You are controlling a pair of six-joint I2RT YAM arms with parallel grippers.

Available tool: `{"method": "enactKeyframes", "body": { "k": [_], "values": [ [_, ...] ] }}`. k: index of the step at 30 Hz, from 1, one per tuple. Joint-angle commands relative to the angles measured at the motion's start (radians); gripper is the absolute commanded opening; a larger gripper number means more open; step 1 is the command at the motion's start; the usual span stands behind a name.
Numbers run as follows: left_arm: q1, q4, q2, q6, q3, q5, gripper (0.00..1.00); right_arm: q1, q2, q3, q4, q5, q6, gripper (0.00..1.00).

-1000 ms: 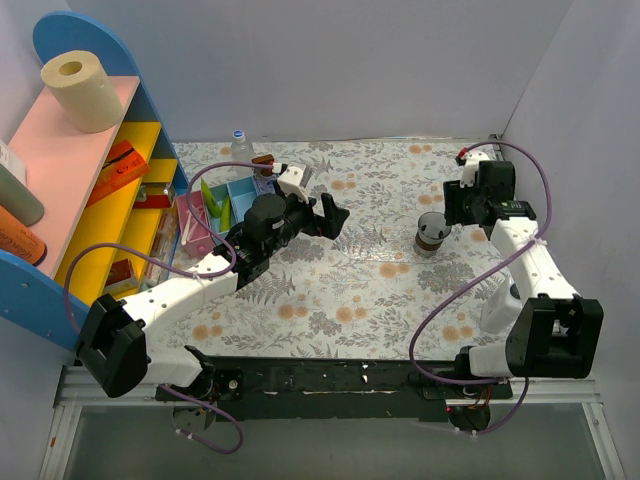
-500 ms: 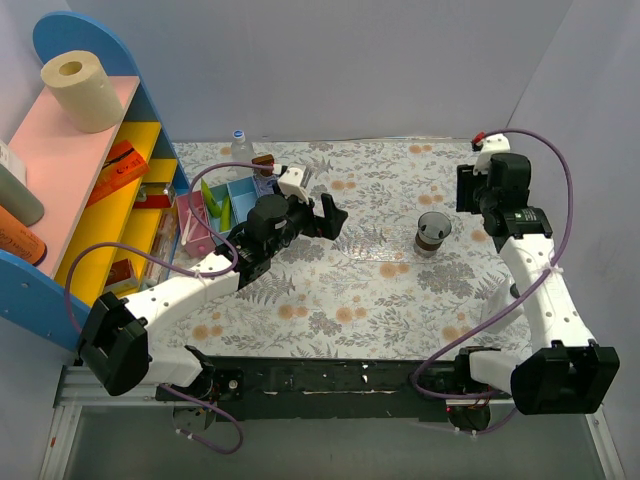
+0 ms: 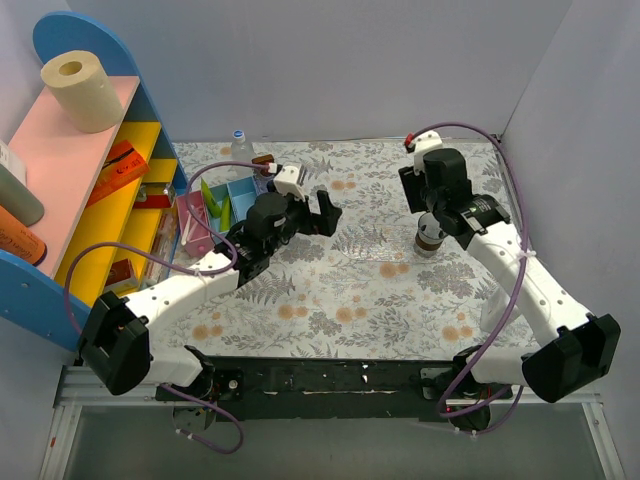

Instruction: Prepare toiletry sets of a toothbrush and toothpaste on the tray

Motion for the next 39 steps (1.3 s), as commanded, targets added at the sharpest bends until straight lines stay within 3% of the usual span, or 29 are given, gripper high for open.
{"method": "enactKeyframes", "body": {
  "k": [1,12,18,21,29,39],
  "values": [
    [0.051,-0.015,-0.025,0.000,0.048,-0.030,0.98,0.065,0.001,0.069,0.007,0.040,0.020,0.63],
    [0.314,-0.057,-0.021,-0.161,0.068,0.128,0.98,0.071,-0.074,-0.002,0.074,0.003,0.083,0.63],
    [0.466,-0.017,-0.001,-0.301,0.033,0.340,0.98,0.072,-0.096,-0.023,0.073,-0.003,0.086,0.63],
    [0.525,0.038,0.013,-0.367,-0.013,0.426,0.91,0.072,-0.104,-0.029,0.074,-0.006,0.086,0.63],
    [0.552,0.008,0.087,-0.407,-0.018,0.417,0.82,0.072,-0.136,-0.049,0.071,-0.011,0.086,0.63],
    [0.574,-0.019,0.136,-0.424,-0.026,0.377,0.82,0.072,-0.160,-0.049,0.067,-0.015,0.086,0.63]
  ]
}}
